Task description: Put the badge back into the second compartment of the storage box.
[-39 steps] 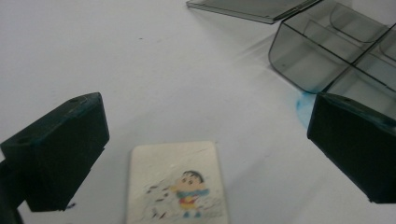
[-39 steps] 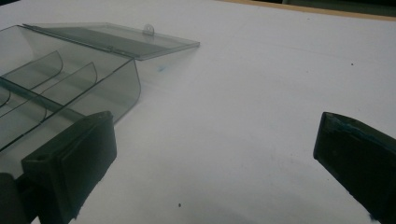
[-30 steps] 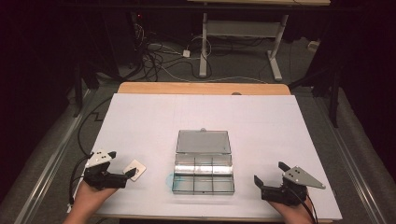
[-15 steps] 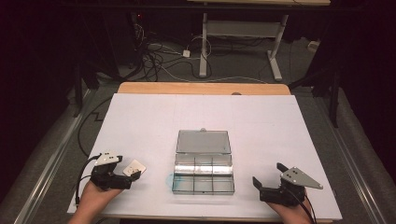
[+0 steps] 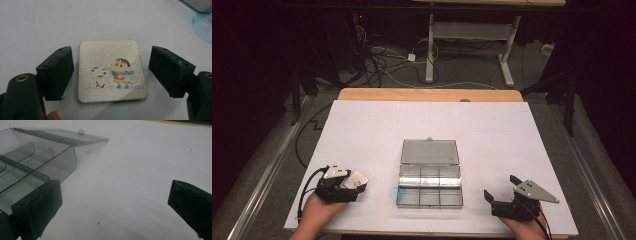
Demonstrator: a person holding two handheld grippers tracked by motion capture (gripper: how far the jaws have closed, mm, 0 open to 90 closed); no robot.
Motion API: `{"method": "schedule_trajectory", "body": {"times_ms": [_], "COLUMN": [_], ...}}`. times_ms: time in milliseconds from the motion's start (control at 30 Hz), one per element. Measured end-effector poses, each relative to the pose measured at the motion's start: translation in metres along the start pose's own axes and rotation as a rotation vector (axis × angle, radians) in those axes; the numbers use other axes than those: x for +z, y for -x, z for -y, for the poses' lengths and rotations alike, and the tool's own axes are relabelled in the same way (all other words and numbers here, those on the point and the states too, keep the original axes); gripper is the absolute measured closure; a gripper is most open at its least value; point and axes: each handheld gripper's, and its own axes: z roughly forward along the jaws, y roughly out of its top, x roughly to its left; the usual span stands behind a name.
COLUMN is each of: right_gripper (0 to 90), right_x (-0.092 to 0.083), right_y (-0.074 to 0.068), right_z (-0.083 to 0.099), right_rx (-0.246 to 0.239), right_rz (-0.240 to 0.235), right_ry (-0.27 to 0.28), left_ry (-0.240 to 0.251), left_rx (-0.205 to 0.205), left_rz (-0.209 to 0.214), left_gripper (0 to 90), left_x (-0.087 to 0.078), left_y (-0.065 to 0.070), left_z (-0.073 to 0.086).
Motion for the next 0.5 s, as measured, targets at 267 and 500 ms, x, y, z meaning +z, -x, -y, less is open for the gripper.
{"method": "schedule_trajectory", "body": {"times_ms": [267, 500], "right_gripper": [0.1, 0.1], "right_x": [0.001, 0.0009], "right_y": [-0.0012, -0.0016], "right_z": [0.0, -0.001], "right_rx": [-0.003, -0.005], "right_rz": [-0.001, -0.002], "right_ry": [0.001, 0.003], "left_ry": [0.002, 0.001], "left_rx": [0.013, 0.011], "left_rz": [-0.003, -0.002], "left_gripper": [28.1, 31.8], "left_x": [-0.0005, -0.0001], "left_y": [0.0018, 0.0019], "left_z": [0.0013, 0.0013]}}
